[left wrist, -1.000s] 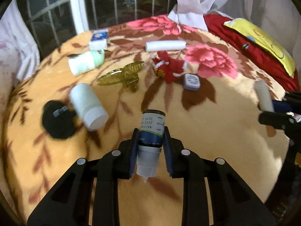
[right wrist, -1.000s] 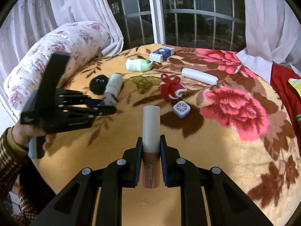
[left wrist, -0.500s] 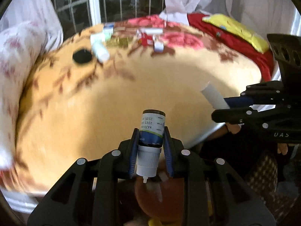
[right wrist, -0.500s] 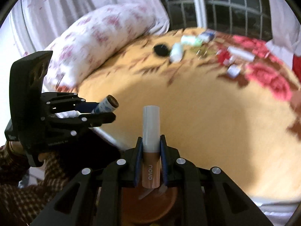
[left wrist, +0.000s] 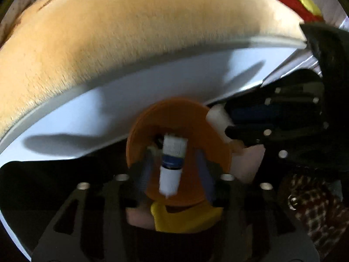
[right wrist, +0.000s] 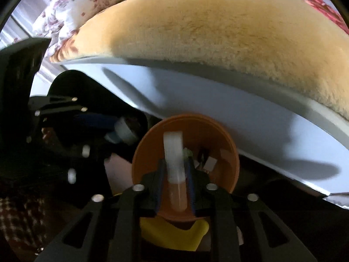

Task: Collect trash
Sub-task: 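Drop the eye-drop bottle and lip gloss tube into the orange bin with both grippers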

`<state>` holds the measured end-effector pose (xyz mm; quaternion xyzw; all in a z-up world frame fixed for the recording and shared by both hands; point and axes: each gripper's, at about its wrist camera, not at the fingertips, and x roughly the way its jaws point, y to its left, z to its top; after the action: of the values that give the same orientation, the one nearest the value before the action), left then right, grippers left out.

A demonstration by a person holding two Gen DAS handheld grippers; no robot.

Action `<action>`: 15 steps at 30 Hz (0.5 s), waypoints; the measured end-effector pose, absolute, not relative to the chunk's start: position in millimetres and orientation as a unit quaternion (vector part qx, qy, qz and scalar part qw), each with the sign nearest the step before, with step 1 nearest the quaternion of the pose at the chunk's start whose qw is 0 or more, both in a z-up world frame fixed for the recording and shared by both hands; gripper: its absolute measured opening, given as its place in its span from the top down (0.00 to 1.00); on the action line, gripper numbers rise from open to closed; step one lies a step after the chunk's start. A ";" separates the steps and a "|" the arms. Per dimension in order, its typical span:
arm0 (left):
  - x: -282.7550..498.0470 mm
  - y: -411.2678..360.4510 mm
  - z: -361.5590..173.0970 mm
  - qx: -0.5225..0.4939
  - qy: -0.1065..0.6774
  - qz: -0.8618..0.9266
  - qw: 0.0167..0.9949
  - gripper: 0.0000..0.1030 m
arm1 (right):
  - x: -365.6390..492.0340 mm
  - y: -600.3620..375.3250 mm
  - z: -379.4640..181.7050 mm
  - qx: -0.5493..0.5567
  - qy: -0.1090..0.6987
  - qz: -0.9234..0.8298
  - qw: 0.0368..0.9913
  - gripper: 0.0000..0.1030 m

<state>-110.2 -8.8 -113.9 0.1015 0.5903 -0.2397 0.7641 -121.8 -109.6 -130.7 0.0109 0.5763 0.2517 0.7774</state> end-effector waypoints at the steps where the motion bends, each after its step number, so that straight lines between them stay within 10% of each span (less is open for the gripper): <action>1: -111.2 -9.8 -114.0 0.109 0.587 -0.234 0.768 0.41 | -122.2 -109.6 -130.0 0.012 0.576 0.252 0.777 0.54; 15: -84.6 12.7 -24.4 0.060 0.440 -0.201 0.873 0.24 | -96.5 -156.5 -54.5 0.027 0.462 0.213 0.860 0.44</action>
<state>-84.6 12.7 -24.4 0.0600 0.4402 -0.2008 0.8731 -96.5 -156.5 -54.5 0.0268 0.4620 0.2130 0.8605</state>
